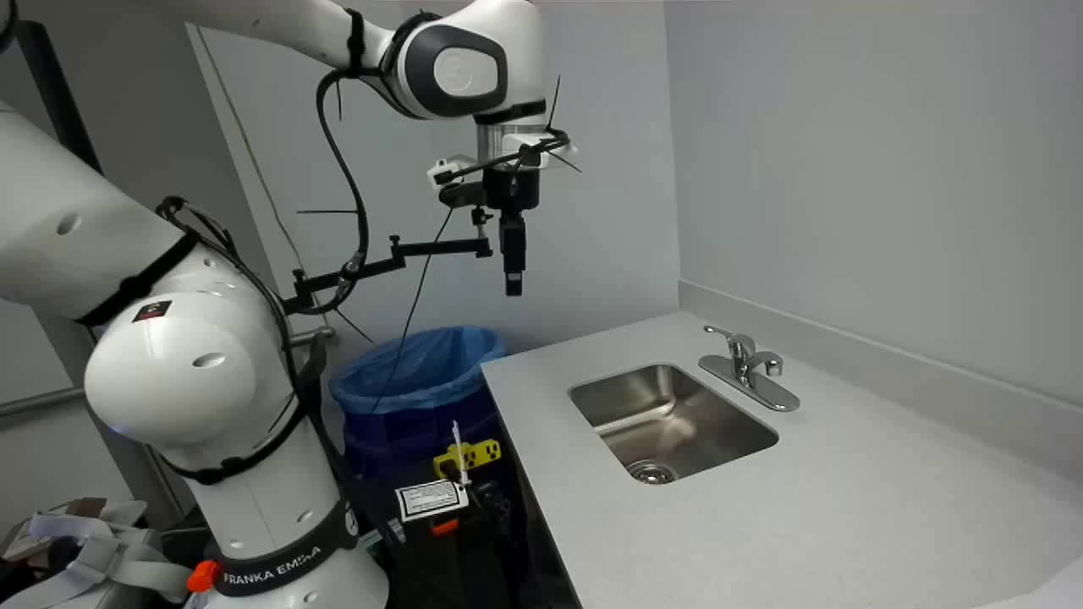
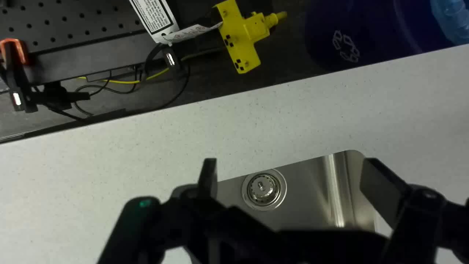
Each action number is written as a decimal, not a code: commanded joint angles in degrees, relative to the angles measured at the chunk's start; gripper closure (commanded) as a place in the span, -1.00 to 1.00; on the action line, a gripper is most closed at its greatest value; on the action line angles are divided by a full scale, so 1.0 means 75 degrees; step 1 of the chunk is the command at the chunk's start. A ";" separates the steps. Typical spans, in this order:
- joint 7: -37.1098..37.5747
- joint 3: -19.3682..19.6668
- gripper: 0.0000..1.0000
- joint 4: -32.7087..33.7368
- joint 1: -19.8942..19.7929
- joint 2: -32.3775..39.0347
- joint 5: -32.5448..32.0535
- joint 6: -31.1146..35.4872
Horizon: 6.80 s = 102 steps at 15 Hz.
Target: Turn the faucet to the left and then lift the handle
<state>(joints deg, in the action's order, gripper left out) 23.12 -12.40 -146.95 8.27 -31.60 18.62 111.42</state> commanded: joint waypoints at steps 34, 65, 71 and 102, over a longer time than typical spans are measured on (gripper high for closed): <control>-0.1004 0.0341 -1.00 0.1428 -0.0334 0.2363 -0.0938 0.1824; -0.1402 0.1081 -1.00 0.4742 -0.0254 0.6214 -0.2132 0.3422; -0.1107 0.1243 -1.00 0.5767 -0.0190 0.7380 -0.2181 0.3933; -0.0434 0.2418 -1.00 0.7700 0.0099 0.9708 -0.2730 0.2926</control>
<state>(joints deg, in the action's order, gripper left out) 21.38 6.02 -85.29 9.20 44.72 -0.37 134.84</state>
